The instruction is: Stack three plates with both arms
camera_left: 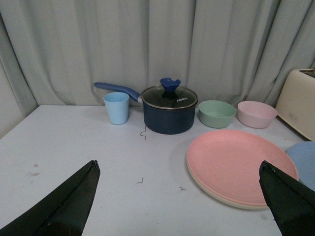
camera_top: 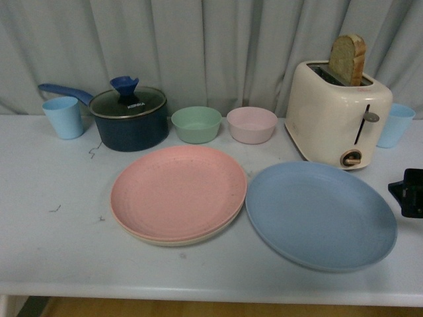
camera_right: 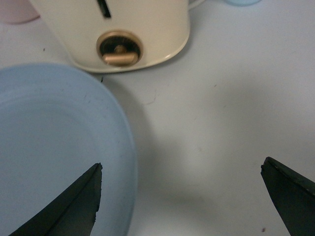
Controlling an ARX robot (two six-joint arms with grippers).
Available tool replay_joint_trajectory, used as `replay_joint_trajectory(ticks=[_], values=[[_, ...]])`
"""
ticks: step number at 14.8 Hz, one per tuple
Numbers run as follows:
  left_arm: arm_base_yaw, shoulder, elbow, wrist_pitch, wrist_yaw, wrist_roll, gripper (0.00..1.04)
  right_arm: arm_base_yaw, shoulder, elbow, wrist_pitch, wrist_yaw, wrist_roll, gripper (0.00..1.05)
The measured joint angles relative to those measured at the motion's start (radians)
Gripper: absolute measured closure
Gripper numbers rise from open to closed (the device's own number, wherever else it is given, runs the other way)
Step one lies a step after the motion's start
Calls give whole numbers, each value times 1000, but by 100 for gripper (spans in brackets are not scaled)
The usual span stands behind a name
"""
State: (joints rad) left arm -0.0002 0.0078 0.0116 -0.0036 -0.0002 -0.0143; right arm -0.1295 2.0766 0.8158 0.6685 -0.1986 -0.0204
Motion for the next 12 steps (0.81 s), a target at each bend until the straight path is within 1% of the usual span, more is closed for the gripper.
replay_joint_trajectory(ticks=[1,4,6,7,8,10,12], values=[[0,0,0,0,0,0,7,24,21,16,-39,0,8,7],[0,0,0,0,0,0,7,72,74,46,-69,24,25,7],[0,0,0,0,0,0,7,80,96,56,-81,39,29,7],[0,0,0,0,0,0,7,84,103,57,-80,50,32,10],[0,0,0,0,0,0,7,84,109,59,-86,54,32,19],[0,0,0,0,0,0,7,76,110,59,-85,60,32,42],[0,0,0,0,0,0,7,66,110,58,-84,58,32,59]])
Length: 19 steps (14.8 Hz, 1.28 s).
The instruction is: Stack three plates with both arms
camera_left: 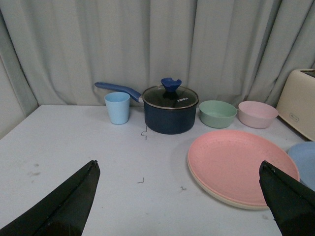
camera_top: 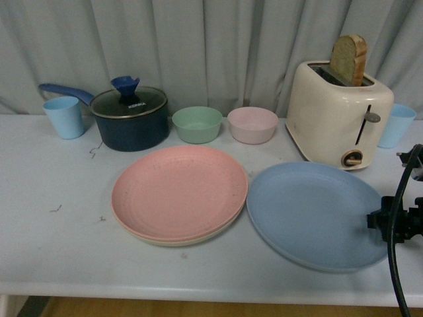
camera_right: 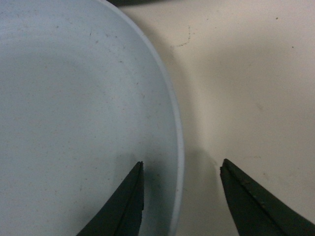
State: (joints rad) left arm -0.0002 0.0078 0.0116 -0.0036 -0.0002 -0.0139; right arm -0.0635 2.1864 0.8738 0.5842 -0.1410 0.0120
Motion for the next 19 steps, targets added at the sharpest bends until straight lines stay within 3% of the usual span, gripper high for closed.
replay_joint_trajectory(ticks=[2,5,8,10,13,17,19], values=[[0,0,0,0,0,0,7,-72,-70,-32,-8,-83,41,102],[0,0,0,0,0,0,7,-188,-321,-229,-33,-304,46,102],[0,0,0,0,0,0,7,-96,-477,-210,26,-385,174,102],[0,0,0,0,0,0,7,51,-473,-201,41,-309,274,102],[0,0,0,0,0,0,7,282,-378,-114,65,-89,399,102],[0,0,0,0,0,0,7,407,-206,55,-64,109,507,102],[0,0,0,0,0,0,7,444,-160,121,-137,153,520,102]])
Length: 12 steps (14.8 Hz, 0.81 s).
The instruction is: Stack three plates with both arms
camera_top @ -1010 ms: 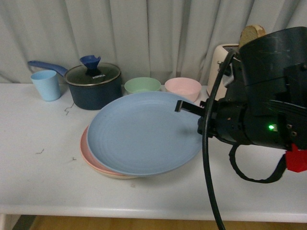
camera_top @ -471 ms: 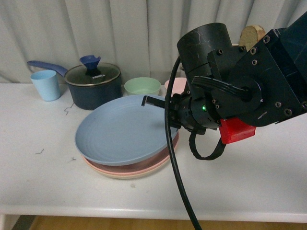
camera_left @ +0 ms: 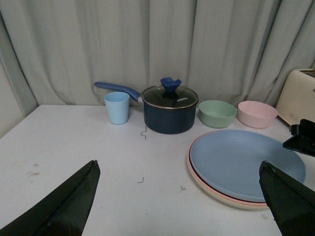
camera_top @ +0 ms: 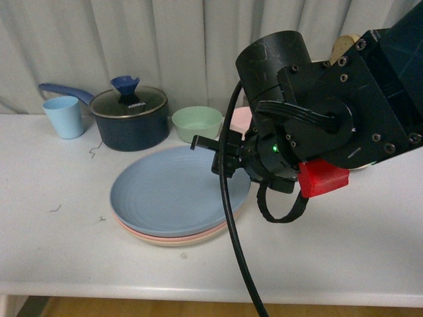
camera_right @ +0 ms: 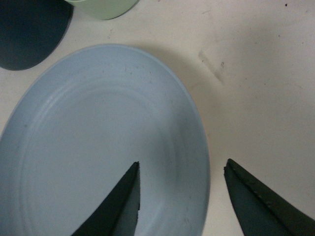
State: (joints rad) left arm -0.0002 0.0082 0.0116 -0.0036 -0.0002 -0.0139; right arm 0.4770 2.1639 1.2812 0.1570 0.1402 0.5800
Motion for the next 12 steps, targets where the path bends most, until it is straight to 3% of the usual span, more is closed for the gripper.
replay_joint_trajectory(ticks=[4,5,6,8,9,11,12], values=[[0,0,0,0,0,0,7,1,-182,-133,92,-127,54,11],[0,0,0,0,0,0,7,1,-244,-156,99,-158,68,4],[0,0,0,0,0,0,7,1,-318,-196,133,-193,74,7],[0,0,0,0,0,0,7,3,-481,-441,569,137,-183,28],[0,0,0,0,-1,0,7,-58,-624,-584,640,219,-345,41],[0,0,0,0,0,0,7,-231,-876,-751,594,136,-505,65],[0,0,0,0,0,0,7,-385,-1058,-922,584,-44,-554,90]])
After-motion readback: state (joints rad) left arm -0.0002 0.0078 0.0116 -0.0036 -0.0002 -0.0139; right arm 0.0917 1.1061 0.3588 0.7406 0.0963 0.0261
